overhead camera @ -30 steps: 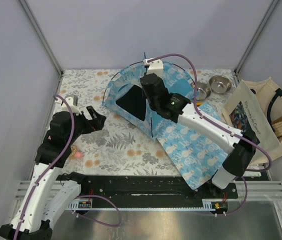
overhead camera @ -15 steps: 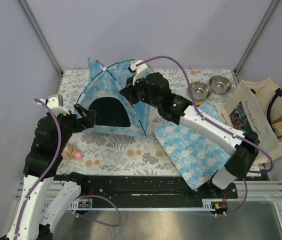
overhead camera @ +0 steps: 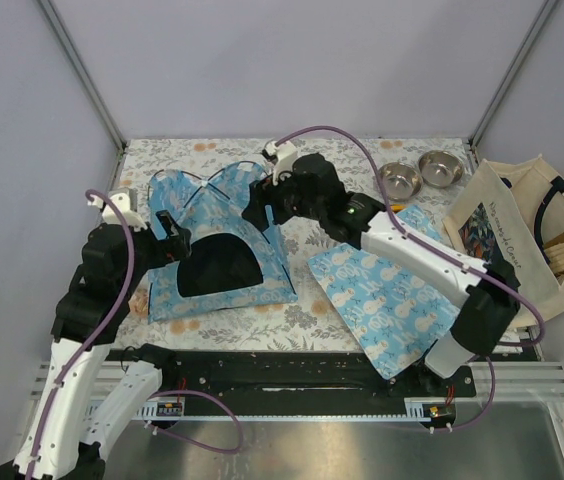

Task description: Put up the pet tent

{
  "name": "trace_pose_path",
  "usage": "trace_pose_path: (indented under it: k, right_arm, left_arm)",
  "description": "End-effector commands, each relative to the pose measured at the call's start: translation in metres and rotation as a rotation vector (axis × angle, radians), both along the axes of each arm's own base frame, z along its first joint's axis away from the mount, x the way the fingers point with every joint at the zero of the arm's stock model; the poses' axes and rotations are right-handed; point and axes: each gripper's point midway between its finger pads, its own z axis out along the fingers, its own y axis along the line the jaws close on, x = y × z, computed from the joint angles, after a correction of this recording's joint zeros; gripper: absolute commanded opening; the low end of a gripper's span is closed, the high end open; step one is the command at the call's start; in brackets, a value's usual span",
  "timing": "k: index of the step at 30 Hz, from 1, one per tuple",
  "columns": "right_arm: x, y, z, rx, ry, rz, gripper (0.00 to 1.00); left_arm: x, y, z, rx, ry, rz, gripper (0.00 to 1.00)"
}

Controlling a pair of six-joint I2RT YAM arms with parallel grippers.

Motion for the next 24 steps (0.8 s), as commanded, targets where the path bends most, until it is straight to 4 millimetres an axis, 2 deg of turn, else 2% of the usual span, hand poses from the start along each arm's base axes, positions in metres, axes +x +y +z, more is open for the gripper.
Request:
trace_pose_path:
  k: [1,3,6,8,12,17,22,24]
  right_arm:
    - [-0.023,-0.025,0.023,0.007,-0.008,0.001,0.74]
    - [-0.029,-0.029,0.005,-0.037,0.016,0.027,0.68]
    - [-0.037,-0.026,-0.014,-0.081,0.044,0.072,0.56]
    - [-0.035,-0.026,-0.021,-0.092,0.048,0.063,0.49]
    - [-0.024,-0.021,-0.036,-0.111,0.033,0.043,0.45]
    - [0.011,-0.027,-0.039,-0.156,-0.007,-0.123,0.41]
    - [0.044,-0.044,-0.023,-0.152,0.001,-0.291,0.42]
    - [0.046,-0.046,-0.012,-0.133,0.004,-0.291,0.46]
  left_arm:
    - [0.000,0.005,-0.011,0.056,0.052,0.000,0.99]
    - [0.001,0.004,-0.021,0.063,0.091,-0.003,0.96]
    - [0.003,0.001,-0.036,0.067,0.168,-0.015,0.86]
    - [0.004,0.002,-0.044,0.063,0.202,0.005,0.84]
    - [0.016,0.018,-0.060,0.102,0.252,0.102,0.73]
    - [0.050,0.003,-0.058,0.055,0.224,0.053,0.63]
    - [0.089,-0.013,-0.051,-0.002,0.197,0.013,0.60]
    - [0.102,-0.013,-0.046,0.003,0.185,0.015,0.61]
